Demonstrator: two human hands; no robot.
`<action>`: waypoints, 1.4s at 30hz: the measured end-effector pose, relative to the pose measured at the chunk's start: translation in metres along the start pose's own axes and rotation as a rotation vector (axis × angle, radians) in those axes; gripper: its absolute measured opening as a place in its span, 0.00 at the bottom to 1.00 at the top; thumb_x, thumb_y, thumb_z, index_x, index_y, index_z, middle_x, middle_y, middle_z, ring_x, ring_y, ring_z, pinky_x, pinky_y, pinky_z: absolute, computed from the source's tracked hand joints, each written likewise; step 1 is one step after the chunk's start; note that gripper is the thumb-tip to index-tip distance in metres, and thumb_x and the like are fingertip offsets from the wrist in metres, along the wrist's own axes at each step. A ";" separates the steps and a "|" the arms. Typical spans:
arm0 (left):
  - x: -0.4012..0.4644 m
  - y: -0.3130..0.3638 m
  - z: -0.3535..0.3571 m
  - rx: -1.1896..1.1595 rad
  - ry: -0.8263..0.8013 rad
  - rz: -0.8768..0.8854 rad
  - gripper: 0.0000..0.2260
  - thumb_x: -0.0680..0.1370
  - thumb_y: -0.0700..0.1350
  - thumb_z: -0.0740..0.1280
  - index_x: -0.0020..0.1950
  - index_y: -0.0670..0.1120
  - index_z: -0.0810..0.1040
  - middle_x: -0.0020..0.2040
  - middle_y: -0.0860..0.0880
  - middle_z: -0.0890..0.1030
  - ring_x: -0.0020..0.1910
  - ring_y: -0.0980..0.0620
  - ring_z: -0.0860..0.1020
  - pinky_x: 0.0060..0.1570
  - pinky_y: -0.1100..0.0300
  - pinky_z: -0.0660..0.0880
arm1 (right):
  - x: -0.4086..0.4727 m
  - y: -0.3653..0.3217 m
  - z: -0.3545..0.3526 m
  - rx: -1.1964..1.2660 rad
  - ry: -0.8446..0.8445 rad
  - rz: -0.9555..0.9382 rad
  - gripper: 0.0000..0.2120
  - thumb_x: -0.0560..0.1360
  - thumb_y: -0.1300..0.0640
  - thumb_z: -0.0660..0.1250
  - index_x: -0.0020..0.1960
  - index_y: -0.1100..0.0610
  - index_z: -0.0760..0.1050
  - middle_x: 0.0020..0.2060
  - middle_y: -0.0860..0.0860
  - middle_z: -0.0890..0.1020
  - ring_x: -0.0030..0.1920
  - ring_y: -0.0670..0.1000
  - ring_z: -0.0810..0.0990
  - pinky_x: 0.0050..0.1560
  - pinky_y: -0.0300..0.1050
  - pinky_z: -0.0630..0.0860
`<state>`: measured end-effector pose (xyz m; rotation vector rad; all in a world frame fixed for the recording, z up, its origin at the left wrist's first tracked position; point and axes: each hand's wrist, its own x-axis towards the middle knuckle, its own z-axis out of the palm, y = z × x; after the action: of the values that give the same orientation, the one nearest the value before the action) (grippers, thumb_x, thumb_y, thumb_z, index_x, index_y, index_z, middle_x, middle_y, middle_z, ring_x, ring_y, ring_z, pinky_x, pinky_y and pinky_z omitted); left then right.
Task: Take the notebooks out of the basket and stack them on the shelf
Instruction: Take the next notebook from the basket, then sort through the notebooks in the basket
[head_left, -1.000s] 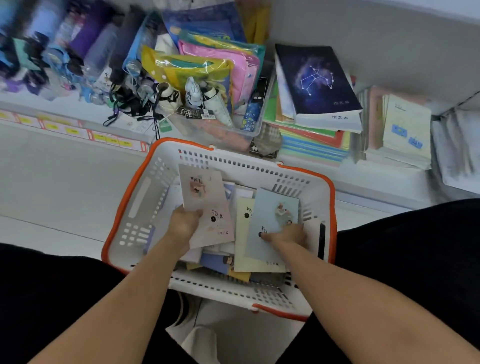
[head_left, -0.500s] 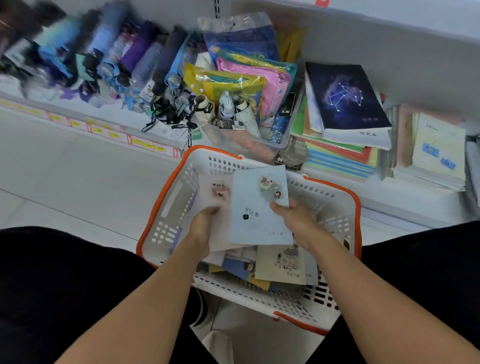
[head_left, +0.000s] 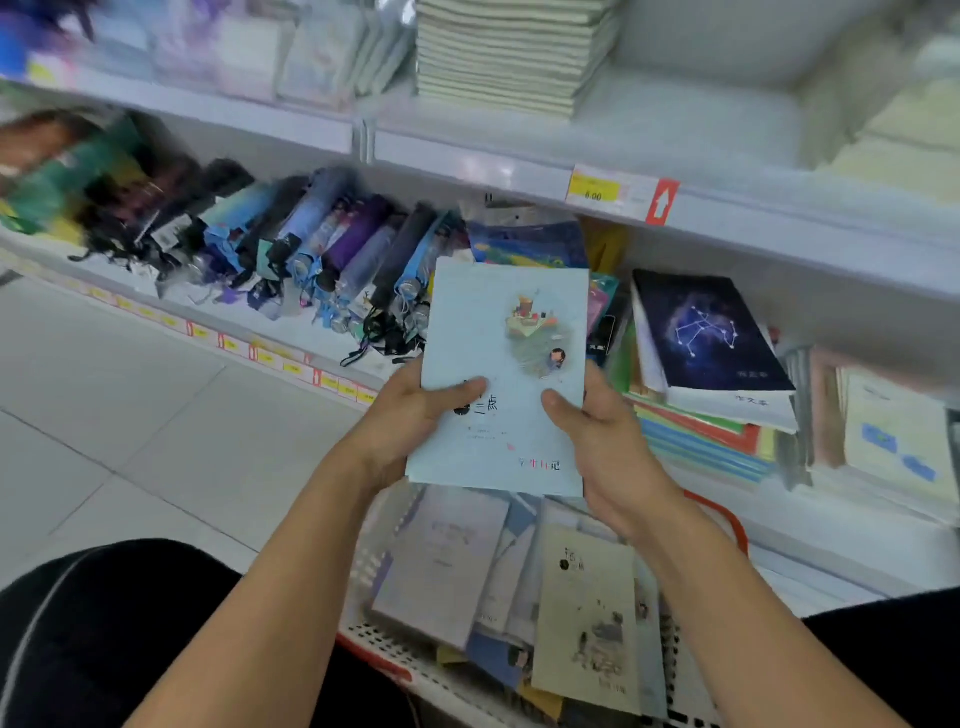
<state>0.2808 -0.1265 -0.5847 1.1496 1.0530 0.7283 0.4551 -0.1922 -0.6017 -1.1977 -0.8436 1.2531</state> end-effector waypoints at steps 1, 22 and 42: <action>0.000 0.025 -0.001 0.044 0.018 0.097 0.11 0.76 0.40 0.70 0.58 0.46 0.78 0.55 0.40 0.83 0.49 0.45 0.82 0.50 0.47 0.79 | 0.004 -0.025 0.009 0.005 0.018 -0.072 0.20 0.82 0.68 0.58 0.71 0.55 0.69 0.63 0.52 0.81 0.62 0.56 0.80 0.61 0.60 0.77; 0.176 0.347 0.021 -0.121 0.067 0.374 0.06 0.82 0.36 0.60 0.56 0.36 0.73 0.36 0.43 0.76 0.32 0.52 0.74 0.28 0.66 0.78 | 0.210 -0.344 0.039 0.132 0.144 -0.135 0.12 0.81 0.73 0.54 0.43 0.64 0.72 0.40 0.58 0.75 0.22 0.47 0.73 0.19 0.31 0.70; 0.276 0.348 0.013 -0.119 0.408 0.512 0.08 0.75 0.29 0.69 0.52 0.34 0.76 0.43 0.39 0.77 0.33 0.47 0.76 0.21 0.67 0.74 | 0.311 -0.331 0.002 -0.738 0.337 -0.354 0.21 0.69 0.44 0.77 0.33 0.59 0.74 0.25 0.52 0.77 0.26 0.49 0.75 0.36 0.43 0.75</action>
<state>0.4113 0.2119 -0.3282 1.2067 1.0360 1.4584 0.5861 0.1415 -0.3237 -1.6820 -1.2427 0.4225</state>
